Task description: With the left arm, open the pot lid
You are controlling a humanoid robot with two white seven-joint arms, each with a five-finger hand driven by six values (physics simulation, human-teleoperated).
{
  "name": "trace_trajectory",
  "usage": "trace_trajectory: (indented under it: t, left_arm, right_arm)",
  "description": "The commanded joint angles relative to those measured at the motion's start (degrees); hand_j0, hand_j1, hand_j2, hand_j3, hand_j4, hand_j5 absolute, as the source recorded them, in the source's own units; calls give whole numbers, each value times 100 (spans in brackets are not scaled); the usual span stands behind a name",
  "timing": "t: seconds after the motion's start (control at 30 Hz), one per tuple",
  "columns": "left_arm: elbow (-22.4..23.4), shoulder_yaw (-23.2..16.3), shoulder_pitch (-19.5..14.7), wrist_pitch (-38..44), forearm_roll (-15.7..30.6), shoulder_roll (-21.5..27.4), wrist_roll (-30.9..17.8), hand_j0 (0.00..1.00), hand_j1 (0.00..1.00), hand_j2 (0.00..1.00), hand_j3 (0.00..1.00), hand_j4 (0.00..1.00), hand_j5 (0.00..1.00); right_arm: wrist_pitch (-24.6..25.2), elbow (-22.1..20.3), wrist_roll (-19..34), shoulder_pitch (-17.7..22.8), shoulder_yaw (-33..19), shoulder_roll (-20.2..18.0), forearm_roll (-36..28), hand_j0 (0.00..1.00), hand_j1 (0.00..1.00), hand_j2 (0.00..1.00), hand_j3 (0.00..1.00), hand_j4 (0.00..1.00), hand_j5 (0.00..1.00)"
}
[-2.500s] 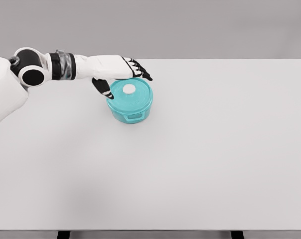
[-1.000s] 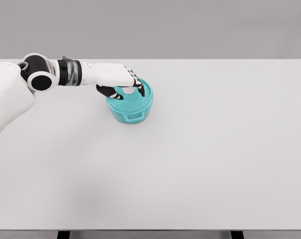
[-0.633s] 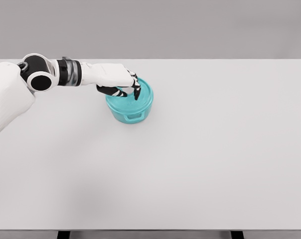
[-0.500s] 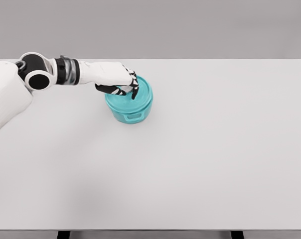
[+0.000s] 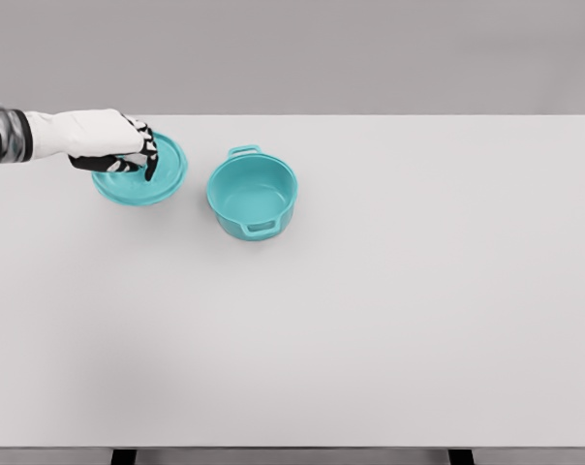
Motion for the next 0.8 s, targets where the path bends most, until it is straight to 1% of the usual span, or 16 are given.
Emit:
trace_trajectory:
  t: [0.0,0.03,0.07,0.1,0.13,0.2,0.4,0.47,0.5,0.53,0.57,0.6,0.67,0.77]
  left_arm:
    - [11,23,0,19,21,89,7,41,41,41,41,41,41]
    - [11,23,9,19,21,89,7,42,42,42,42,42,42]
    - [20,23,35,19,30,89,7,55,55,55,55,55,55]
    - [38,32,35,19,39,80,25,75,75,75,75,75,75]
    - [29,32,35,19,48,71,25,85,85,85,85,85,85]
    - [38,23,44,19,48,54,25,100,100,100,100,100,100]
    - [47,23,44,19,57,45,25,100,100,100,100,100,100]
    - [117,14,44,19,153,80,25,100,100,100,100,100,100]
    - [485,23,123,19,162,97,16,100,100,100,100,100,100]
    - [853,128,97,19,267,98,16,100,100,100,100,100,100]
    - [1171,330,132,19,320,98,16,100,100,100,100,100,100]
    - [1434,401,132,19,320,98,16,100,100,100,100,100,100]
    - [1716,401,132,19,320,98,25,100,100,100,100,100,100]
    - [1787,401,149,19,443,98,25,100,100,100,100,100,100]
  right_arm:
    - [-1,-1,1,0,0,-1,0,100,100,100,100,100,100]
    - [-1,-1,1,0,0,-1,0,100,100,100,100,100,100]
    - [-1,-1,1,0,0,-1,0,100,100,100,100,100,100]
    - [-1,-1,1,0,0,-1,0,100,100,100,100,100,100]
    - [-1,-1,1,0,0,-1,0,100,100,100,100,100,100]
    - [-1,-1,1,0,0,-1,0,100,100,100,100,100,100]
    - [-1,-1,1,0,0,-1,0,100,100,100,100,100,100]
    - [-1,-1,1,0,0,-1,0,100,100,100,100,100,100]
    - [-1,-1,1,0,0,-1,0,100,100,100,100,100,100]
    - [-1,-1,1,0,0,-1,0,100,100,100,100,100,100]
    - [-1,-1,2,0,0,-1,0,100,100,100,100,100,100]
    - [-1,-1,1,0,0,-1,-1,100,100,100,100,100,100]
    - [-1,-1,1,0,0,-1,0,100,100,100,100,100,100]
    - [-1,-1,1,0,0,-1,0,100,100,100,100,100,100]
